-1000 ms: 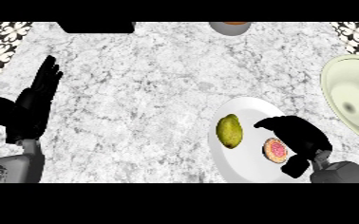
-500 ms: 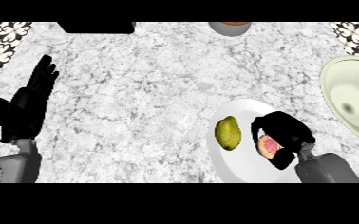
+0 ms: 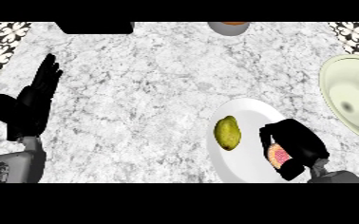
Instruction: Pick the cupcake from the plate and place it in the bowl
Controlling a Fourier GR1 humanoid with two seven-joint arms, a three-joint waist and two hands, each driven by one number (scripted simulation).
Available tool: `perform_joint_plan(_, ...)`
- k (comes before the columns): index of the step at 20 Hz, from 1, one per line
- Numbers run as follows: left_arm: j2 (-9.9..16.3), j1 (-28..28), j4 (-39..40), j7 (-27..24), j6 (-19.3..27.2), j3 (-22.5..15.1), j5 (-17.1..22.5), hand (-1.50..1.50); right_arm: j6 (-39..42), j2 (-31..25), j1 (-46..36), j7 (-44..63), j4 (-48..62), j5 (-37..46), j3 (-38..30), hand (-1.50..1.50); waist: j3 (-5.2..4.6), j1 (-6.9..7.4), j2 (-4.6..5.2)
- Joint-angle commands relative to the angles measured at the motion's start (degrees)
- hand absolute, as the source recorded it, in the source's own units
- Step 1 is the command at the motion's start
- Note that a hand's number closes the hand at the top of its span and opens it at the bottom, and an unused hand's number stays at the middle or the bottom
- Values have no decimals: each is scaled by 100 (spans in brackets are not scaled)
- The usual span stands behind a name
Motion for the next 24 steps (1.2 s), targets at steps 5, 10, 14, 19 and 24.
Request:
perform_joint_plan(5,-100,352,-348,102,27,-41,-62,0,-141,-572,1138,-297,-1934,-367,-748,150,10,-35,-3)
perform_joint_plan(10,-10,288,-332,129,-99,63,87,0,-451,-631,1364,-249,-3033,-771,-1694,150,10,-114,-28)
perform_joint_plan(14,-27,115,-184,126,45,54,-54,0,-495,-215,979,290,-3843,-1523,-2612,150,5,-199,-34)
perform_joint_plan(19,-131,92,-317,237,161,-38,-160,0,186,-433,780,544,-4026,-3098,-4108,150,10,-80,-3)
perform_joint_plan(24,68,-136,123,-48,-175,169,66,0,564,-1015,-249,1156,-2981,-3608,-4639,150,8,31,28)
